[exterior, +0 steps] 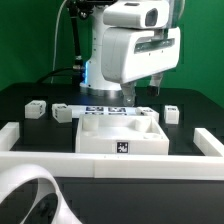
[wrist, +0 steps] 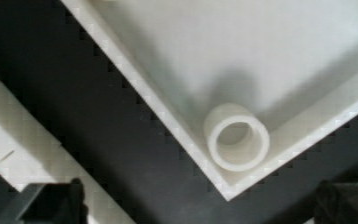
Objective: Assemble one leg
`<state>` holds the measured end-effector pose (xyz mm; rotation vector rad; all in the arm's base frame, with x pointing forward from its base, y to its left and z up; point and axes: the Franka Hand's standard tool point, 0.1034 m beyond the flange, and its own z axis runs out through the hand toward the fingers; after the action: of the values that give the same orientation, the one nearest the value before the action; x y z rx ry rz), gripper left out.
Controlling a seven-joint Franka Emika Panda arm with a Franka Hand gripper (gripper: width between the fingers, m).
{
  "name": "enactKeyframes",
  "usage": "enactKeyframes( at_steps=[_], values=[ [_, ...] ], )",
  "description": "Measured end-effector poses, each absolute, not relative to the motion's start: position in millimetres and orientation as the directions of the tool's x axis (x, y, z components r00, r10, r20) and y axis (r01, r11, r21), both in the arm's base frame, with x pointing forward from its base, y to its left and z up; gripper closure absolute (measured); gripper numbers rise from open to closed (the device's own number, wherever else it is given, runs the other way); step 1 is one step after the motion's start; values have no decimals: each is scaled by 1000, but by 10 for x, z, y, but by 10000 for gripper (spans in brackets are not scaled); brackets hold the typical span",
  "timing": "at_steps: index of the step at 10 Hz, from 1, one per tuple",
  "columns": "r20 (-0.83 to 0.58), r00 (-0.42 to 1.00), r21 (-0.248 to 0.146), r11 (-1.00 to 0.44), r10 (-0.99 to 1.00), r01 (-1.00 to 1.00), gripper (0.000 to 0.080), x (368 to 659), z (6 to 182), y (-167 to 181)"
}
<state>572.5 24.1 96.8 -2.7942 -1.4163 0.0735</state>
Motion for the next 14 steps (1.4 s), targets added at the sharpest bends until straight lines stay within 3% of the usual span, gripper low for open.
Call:
enactKeyframes(
  at_steps=[7, 8, 11, 14],
  values=[
    [-34, 540, -26, -541, 841, 841, 150, 5725, 958, 234],
    [-19, 440, -12, -440, 898, 898, 150, 5615, 911, 209],
    [-27, 191, -68, -192, 981, 979, 150, 5323, 787, 61],
    [-32, 166, -70, -167, 986, 983, 150, 5307, 773, 51]
  ],
)
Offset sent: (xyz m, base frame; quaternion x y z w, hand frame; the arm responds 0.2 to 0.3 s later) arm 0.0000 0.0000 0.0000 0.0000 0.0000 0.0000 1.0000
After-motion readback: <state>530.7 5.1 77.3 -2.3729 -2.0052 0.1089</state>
